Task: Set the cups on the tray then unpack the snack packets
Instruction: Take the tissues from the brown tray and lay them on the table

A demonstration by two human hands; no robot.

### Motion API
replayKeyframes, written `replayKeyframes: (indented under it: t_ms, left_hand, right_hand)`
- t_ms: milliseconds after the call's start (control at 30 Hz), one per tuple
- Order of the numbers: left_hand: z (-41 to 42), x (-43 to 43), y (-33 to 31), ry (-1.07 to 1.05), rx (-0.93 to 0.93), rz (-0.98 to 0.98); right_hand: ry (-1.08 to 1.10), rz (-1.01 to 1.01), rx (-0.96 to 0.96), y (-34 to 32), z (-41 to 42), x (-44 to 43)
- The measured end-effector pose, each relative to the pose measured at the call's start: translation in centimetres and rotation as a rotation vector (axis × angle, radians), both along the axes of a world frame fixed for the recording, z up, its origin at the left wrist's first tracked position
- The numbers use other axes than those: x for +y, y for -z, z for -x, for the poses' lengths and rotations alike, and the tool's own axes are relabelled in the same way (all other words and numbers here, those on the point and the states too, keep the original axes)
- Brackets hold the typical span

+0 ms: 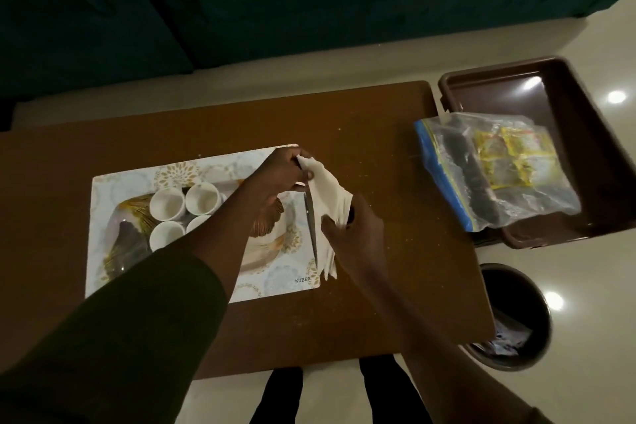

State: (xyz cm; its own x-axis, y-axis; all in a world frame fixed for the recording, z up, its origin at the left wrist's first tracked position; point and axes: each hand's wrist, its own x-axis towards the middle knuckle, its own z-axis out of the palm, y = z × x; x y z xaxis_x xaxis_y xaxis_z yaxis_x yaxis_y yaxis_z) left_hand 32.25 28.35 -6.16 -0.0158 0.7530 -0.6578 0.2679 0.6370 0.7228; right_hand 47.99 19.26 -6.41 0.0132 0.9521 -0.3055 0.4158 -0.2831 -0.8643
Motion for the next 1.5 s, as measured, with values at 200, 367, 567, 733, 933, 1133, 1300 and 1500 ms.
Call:
replayKeyframes:
  t_ms: [200,367,567,733,933,1133,1300,1500]
  left_hand:
    - [1.4,-0.7,1.3,0.102,0.132,-0.059]
    - [1.6,-0.4,2.3,0.236,0.210,-0.111]
    - [1.6,-0.2,3.5,0.426,0.341,-0.180]
    - [1.8,0.0,4.0,0.472,0.434,-0.232]
    - [1.1,0.0,4.2,0.474,0.442,-0.222]
    - [-0.2,1.4,3.9,0.411,0.477,-0.258]
    - [-3.6,3.5,2.9,0.398,0.465,-0.313]
    - [-10.7,5.0,2.3,0.456,0.421,-0.316]
  right_hand:
    - [-0.058,-0.011,-0.065,0.9,1.3,-0.5]
    - [-0.094,-0.097,-0.163,2.1,1.3,-1.1]
    - [-0.149,-0.098,-0.241,3.1,1.5,-2.0]
    - [-0.111,-0.191,-0.277,2.9,1.3,-1.5]
    - [-0.136,-0.140,-0.220,2.9,1.2,-1.3]
    - [-0.102,-0.161,-0.243,1.7,-0.5,0.3]
    - [-0.005,-0.149,-0.297,0.9,-5.1,4.0]
    - [0.075,-0.080,-0.376,1.2,-13.8,8.0]
